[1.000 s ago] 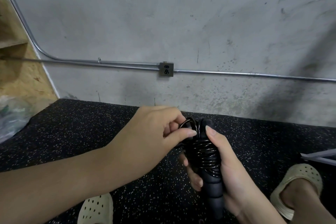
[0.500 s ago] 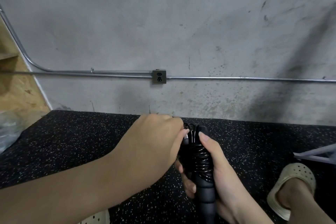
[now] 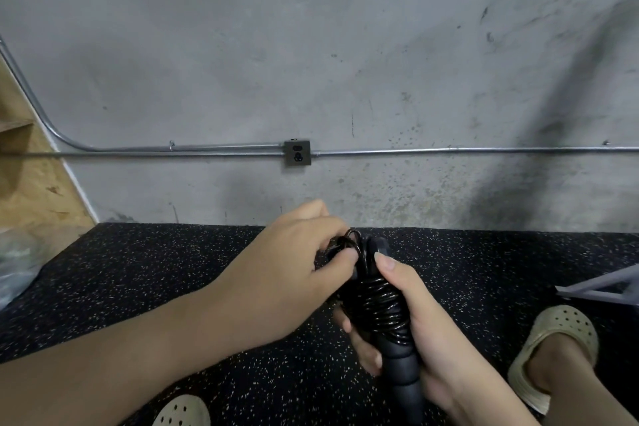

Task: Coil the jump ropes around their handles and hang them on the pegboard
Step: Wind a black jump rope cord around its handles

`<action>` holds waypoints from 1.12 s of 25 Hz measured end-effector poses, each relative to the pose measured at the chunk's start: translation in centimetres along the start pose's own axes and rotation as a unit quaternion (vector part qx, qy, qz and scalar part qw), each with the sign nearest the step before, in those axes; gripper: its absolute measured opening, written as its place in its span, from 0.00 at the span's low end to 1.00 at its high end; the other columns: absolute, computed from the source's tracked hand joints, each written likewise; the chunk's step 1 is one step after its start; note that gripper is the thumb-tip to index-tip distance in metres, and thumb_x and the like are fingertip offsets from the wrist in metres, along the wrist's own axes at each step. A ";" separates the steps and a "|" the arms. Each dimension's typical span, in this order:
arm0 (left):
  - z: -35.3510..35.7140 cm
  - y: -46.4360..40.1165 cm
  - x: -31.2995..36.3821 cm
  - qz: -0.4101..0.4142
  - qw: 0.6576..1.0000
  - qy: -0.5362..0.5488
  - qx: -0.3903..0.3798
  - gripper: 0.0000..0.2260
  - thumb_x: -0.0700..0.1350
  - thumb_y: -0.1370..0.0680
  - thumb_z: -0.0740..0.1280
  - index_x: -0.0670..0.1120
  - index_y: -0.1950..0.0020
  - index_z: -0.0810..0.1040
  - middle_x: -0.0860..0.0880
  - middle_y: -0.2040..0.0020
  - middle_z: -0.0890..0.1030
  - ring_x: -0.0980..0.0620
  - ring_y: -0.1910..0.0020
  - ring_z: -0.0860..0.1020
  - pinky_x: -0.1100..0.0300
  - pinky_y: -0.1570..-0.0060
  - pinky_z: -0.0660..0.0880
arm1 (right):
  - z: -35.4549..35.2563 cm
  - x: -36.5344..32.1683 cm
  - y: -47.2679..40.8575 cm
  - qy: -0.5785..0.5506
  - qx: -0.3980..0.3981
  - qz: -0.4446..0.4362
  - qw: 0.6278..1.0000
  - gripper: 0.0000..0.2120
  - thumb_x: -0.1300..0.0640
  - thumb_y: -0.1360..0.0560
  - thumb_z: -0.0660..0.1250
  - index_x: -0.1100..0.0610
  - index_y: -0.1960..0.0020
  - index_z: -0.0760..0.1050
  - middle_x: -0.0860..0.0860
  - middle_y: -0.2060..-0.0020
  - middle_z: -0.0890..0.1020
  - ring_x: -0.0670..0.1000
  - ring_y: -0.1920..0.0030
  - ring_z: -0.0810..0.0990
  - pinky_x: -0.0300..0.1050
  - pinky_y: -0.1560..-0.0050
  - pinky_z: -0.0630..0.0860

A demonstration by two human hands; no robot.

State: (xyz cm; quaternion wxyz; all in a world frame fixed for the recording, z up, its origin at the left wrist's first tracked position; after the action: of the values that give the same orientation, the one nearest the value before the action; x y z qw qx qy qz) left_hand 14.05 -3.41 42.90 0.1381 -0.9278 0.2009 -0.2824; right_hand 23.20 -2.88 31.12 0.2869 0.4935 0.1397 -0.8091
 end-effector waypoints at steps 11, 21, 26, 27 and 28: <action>-0.3 1.4 -1.7 -0.102 0.952 0.282 -0.059 0.05 0.51 0.26 0.71 0.50 0.59 0.82 0.53 0.62 0.79 0.56 0.60 0.76 0.57 0.51 0.72 | 2.7 0.9 0.4 -0.038 -0.061 0.029 0.997 0.26 0.31 0.29 0.68 0.54 0.49 0.78 0.58 0.63 0.77 0.48 0.78 0.72 0.38 0.76 0.69; -6.4 2.3 1.0 -0.017 0.944 0.323 0.070 0.10 0.44 0.16 0.65 0.53 0.56 0.79 0.59 0.66 0.78 0.58 0.65 0.73 0.58 0.59 0.71 | 7.7 -1.0 5.1 -0.002 -0.038 0.025 0.999 0.33 0.31 0.27 0.67 0.58 0.37 0.77 0.60 0.58 0.79 0.51 0.74 0.74 0.42 0.71 0.74; -8.9 4.0 7.3 0.106 0.958 0.253 0.079 0.08 0.45 0.15 0.64 0.50 0.55 0.75 0.55 0.64 0.82 0.61 0.69 0.75 0.58 0.62 0.72 | 8.0 -5.9 9.7 0.154 0.053 -0.020 0.986 0.28 0.40 0.23 0.65 0.62 0.35 0.79 0.61 0.47 0.84 0.59 0.49 0.82 0.52 0.46 0.78; -9.2 4.2 8.3 0.120 0.959 0.239 0.091 0.08 0.46 0.15 0.64 0.50 0.55 0.76 0.54 0.64 0.82 0.61 0.69 0.75 0.58 0.62 0.71 | 7.6 -8.0 10.6 0.218 0.097 -0.066 0.969 0.25 0.42 0.24 0.68 0.60 0.38 0.80 0.58 0.48 0.85 0.56 0.47 0.82 0.51 0.44 0.77; -9.4 4.3 9.2 0.131 0.959 0.230 0.102 0.08 0.47 0.16 0.65 0.49 0.54 0.76 0.53 0.64 0.82 0.61 0.69 0.75 0.58 0.62 0.71 | 7.3 -10.2 11.5 0.269 0.129 -0.119 0.947 0.23 0.43 0.26 0.71 0.59 0.40 0.81 0.55 0.49 0.85 0.53 0.47 0.81 0.51 0.43 0.75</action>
State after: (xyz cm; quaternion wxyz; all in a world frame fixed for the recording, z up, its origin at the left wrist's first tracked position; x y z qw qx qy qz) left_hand 14.32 -12.71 53.09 0.2180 -0.7842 0.3176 -0.4864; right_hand 28.42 -12.49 44.20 0.0742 0.7056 0.1639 -0.6854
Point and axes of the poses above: each hand's wrist, its own y-axis away from the middle knuckle, its own z-axis out of the palm, x = y × z, the point moved 9 cm from there along -y, towards the middle knuckle
